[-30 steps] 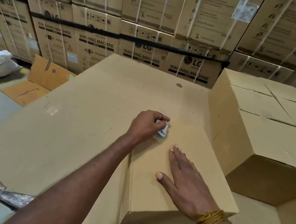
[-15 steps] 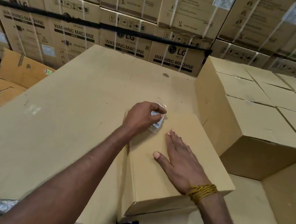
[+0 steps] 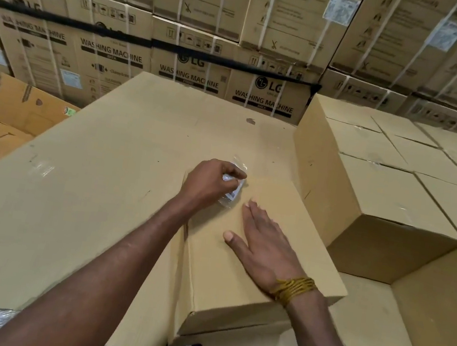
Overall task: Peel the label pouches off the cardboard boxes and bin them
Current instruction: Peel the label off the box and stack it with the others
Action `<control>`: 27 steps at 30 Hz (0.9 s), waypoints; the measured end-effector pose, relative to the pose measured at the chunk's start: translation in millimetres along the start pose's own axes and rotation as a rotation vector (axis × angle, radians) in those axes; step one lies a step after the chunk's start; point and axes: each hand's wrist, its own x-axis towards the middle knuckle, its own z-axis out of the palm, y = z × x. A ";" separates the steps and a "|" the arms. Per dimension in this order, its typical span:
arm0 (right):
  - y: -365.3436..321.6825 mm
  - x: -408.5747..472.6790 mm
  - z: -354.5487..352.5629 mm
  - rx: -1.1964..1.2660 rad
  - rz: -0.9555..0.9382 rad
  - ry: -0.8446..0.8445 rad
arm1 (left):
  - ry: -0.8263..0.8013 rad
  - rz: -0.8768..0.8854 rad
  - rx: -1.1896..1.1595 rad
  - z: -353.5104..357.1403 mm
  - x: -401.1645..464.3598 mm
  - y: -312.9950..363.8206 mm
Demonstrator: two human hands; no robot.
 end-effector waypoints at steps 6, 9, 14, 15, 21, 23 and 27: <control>-5.5 -63.0 7.1 -0.020 -0.036 -0.107 | -0.003 -0.024 -0.018 1.0 -1.3 2.2; -1.3 -50.3 3.0 -0.038 -0.026 -0.114 | -0.007 -0.022 -0.004 0.5 -0.9 4.8; 1.1 9.6 1.1 -0.008 -0.025 -0.007 | -0.009 0.002 0.018 1.1 -0.5 3.9; -0.2 11.7 0.6 -0.012 -0.024 0.000 | -0.007 -0.001 0.010 0.8 -0.5 3.5; -13.8 -58.4 8.6 -0.035 -0.096 -0.087 | -0.004 -0.028 -0.021 0.3 0.4 0.6; -10.3 -65.6 6.6 -0.032 -0.083 -0.122 | -0.011 -0.020 -0.005 1.3 1.1 1.9; -4.0 -20.7 4.8 -0.028 -0.075 -0.041 | -0.023 -0.008 0.017 2.5 2.7 4.2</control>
